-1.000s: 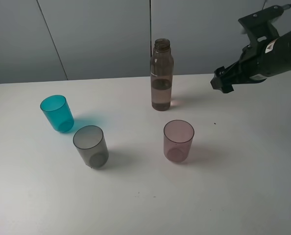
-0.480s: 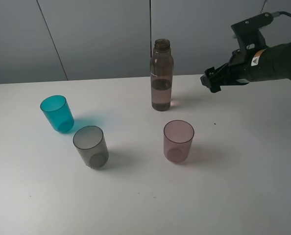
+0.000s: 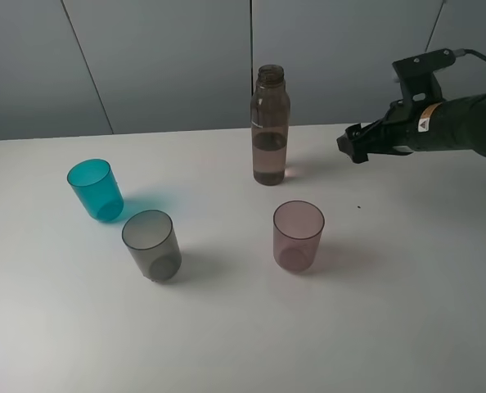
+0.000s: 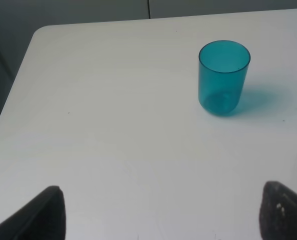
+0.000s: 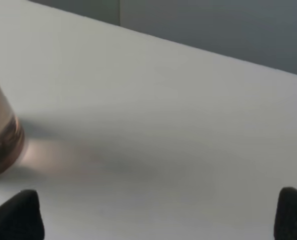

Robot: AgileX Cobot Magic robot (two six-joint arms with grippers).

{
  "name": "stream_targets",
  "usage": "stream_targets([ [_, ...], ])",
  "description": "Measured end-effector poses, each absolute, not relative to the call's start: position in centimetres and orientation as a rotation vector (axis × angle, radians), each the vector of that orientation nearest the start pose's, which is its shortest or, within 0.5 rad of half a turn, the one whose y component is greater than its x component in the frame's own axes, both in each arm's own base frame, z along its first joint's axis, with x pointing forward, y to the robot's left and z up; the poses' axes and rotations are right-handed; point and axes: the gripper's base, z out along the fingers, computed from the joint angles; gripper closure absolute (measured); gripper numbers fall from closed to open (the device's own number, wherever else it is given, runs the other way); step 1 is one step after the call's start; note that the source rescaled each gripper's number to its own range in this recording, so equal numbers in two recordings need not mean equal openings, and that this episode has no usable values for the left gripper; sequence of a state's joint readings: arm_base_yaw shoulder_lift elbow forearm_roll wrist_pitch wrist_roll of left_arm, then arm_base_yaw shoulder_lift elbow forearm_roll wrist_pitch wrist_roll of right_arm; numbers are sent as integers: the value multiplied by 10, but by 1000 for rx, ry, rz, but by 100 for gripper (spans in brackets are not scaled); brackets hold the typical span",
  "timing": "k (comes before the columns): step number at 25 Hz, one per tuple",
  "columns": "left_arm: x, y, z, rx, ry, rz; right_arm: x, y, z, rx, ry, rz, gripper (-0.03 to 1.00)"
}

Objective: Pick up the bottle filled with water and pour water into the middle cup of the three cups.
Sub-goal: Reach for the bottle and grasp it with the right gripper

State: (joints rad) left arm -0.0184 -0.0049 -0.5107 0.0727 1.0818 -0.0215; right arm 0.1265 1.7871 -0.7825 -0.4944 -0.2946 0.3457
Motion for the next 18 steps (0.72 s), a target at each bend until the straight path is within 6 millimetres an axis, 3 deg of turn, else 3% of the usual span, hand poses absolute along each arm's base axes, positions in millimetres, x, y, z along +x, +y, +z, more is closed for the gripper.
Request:
stream_targets([
  [3,-8,6,279,-8,2048,62,339,54,148,-353,2137,243,-3],
  [9,-8,6,279,-8,2048,62,342,70,133,-488,1996,481,-3],
  [13,-8,6,279,-8,2048,62,343,71,114,-527,2042,492,-3],
  [18,-8,6,279,-8,2048,62,350,78,109,-647,1993,538,-3],
])
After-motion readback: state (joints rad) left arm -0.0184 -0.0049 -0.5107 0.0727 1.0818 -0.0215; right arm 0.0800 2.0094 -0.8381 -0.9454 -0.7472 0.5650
